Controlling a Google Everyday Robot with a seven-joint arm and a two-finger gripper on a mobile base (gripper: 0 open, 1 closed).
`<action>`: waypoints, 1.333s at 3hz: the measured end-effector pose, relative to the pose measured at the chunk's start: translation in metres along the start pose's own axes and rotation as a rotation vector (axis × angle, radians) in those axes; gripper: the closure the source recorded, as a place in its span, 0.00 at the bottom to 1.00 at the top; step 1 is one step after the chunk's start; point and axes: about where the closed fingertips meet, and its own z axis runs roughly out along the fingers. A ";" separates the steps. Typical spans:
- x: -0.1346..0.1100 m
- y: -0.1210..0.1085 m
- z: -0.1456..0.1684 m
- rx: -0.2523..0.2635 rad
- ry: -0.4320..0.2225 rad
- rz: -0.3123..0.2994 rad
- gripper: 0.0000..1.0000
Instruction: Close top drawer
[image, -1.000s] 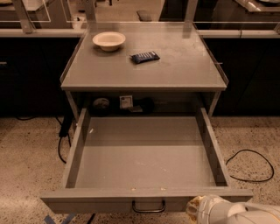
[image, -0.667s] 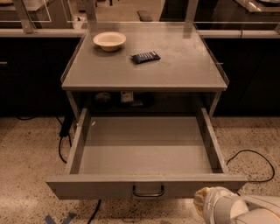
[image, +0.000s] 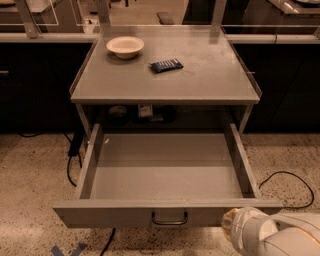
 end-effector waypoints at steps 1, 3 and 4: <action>-0.008 -0.019 0.003 0.028 0.027 -0.048 1.00; -0.045 -0.052 0.008 0.123 0.043 -0.118 1.00; -0.047 -0.060 0.010 0.160 0.054 -0.120 1.00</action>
Offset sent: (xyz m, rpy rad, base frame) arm 0.1069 0.0431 -0.0010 -0.2898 -0.2328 0.1300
